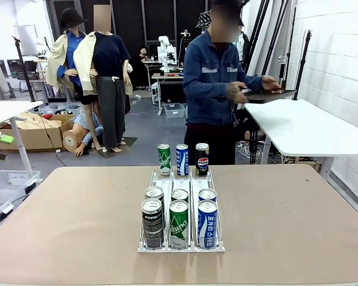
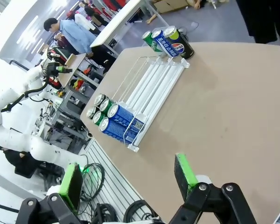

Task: Retrieve and hand over the desired beverage to the person.
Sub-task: Pick up a can of the same type that the person held from the Automatic Can Dispenser.

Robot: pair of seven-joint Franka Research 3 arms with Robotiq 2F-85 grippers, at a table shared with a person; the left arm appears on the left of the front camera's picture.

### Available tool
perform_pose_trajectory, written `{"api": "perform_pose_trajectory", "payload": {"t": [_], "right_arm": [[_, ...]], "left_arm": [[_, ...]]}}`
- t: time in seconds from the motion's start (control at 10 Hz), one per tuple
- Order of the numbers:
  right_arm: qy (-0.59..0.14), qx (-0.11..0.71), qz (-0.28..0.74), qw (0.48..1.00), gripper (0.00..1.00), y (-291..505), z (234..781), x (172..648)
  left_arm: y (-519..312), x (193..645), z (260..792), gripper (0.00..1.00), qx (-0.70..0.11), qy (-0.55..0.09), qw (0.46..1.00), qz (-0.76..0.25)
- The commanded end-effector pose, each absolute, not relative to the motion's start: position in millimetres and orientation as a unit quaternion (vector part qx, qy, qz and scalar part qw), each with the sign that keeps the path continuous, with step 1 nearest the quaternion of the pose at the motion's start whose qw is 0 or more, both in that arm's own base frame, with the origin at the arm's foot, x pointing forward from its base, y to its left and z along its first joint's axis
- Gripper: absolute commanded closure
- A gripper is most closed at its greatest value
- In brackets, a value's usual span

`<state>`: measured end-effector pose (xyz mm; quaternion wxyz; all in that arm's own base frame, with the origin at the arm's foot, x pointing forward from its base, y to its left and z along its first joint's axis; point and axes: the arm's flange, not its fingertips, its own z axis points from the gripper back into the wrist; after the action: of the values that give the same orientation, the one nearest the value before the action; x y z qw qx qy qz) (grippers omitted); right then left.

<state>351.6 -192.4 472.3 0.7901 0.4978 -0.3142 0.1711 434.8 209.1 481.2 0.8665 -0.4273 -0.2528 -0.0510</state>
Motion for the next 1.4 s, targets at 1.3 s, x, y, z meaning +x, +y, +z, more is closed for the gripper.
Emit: {"api": "perform_pose_trajectory", "payload": {"t": [1.3], "right_arm": [[-0.312,0.498,0.175,0.79,0.0,-193.2,470.7,350.8]], "left_arm": [[209.2,433.6,481.3,0.0,-0.427,-0.253,0.866,-0.052]]}}
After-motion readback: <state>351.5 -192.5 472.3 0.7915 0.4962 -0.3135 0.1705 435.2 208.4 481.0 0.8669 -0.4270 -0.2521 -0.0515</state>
